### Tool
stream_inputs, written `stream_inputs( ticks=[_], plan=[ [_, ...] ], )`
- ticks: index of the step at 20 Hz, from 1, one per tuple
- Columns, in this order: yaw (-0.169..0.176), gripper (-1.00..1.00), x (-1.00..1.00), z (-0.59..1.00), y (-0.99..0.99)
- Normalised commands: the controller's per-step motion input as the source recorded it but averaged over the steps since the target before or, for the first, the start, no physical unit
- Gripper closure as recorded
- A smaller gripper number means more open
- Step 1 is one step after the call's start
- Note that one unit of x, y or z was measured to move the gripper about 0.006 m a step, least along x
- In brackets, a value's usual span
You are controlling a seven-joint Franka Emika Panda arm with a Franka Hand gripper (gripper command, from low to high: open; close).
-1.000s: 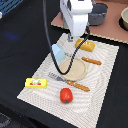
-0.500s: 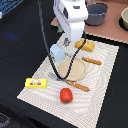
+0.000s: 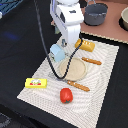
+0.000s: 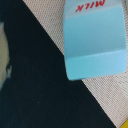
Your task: Interact with the objects in diverse but meaningful ways.
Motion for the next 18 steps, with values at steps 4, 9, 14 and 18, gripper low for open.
stream_inputs(
  ticks=[4,9,14,18],
  plan=[
    [0.000,-1.00,-0.20,-0.13,-0.26],
    [0.009,-1.00,-0.28,-0.28,-0.12],
    [0.012,-1.00,-0.31,-0.35,-0.13],
    [0.011,-1.00,-0.27,-0.30,-0.10]
  ],
)
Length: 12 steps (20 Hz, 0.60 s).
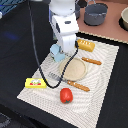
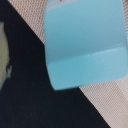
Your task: Interact with the objects in diverse but meaningful ways.
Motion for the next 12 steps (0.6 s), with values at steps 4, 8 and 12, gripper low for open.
stream_inputs(
  ticks=[4,8,12],
  plan=[
    [0.004,1.00,-0.31,-0.32,-0.10],
    [0.002,1.00,-0.32,-0.30,-0.10],
    [0.000,1.00,-0.37,-0.31,-0.08]
  ],
)
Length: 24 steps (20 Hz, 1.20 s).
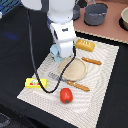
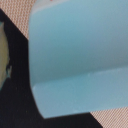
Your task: Interact with the objects in diverse but meaningful ways.
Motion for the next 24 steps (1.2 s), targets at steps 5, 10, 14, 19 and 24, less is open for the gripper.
stream_inputs(
  ticks=[5,10,14,19,24],
  plan=[
    [0.007,1.00,-0.36,-0.21,-0.06],
    [0.080,1.00,-0.40,0.49,0.21],
    [0.124,1.00,-0.45,0.86,0.58],
    [0.119,1.00,-0.57,0.39,0.56],
    [0.096,1.00,-0.69,-0.40,0.40]
  ],
)
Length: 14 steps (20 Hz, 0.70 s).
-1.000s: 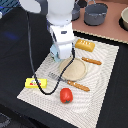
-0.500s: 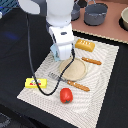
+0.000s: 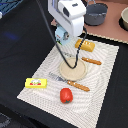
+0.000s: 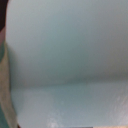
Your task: Interact with the objects in diverse but meaningful ways.
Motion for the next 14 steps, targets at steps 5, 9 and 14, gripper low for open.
stream_inputs(
  ticks=[5,9,14],
  plan=[
    [0.087,1.00,-0.65,-0.73,0.19],
    [0.066,1.00,-0.48,-0.64,0.01],
    [0.053,-1.00,-0.33,0.15,0.06]
  ],
)
